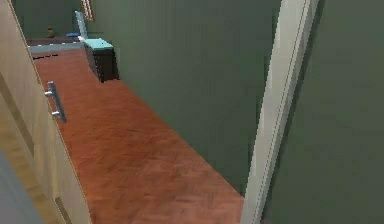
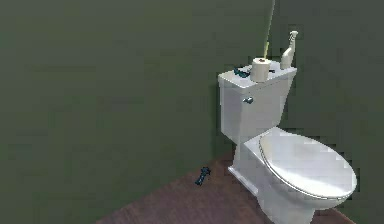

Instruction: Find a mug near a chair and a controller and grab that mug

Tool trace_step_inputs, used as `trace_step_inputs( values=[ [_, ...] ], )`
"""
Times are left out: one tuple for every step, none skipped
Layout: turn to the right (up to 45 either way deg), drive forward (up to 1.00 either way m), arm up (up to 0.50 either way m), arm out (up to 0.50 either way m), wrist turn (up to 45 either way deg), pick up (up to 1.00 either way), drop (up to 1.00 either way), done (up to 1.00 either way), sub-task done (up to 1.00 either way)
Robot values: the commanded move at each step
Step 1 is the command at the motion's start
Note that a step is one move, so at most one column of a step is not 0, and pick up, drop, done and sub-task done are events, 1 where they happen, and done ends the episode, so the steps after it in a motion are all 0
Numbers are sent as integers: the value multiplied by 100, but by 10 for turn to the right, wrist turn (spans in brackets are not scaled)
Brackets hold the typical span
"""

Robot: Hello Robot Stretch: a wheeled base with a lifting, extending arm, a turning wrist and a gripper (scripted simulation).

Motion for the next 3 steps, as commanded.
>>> trace_step_inputs(
  values=[
    [-120, 0, 0, 0, 0, 0, 0, 0, 0],
    [0, 10, 0, 0, 0, 0, 0, 0, 0],
    [210, 0, 0, 0, 0, 0, 0, 0, 0]
  ],
)
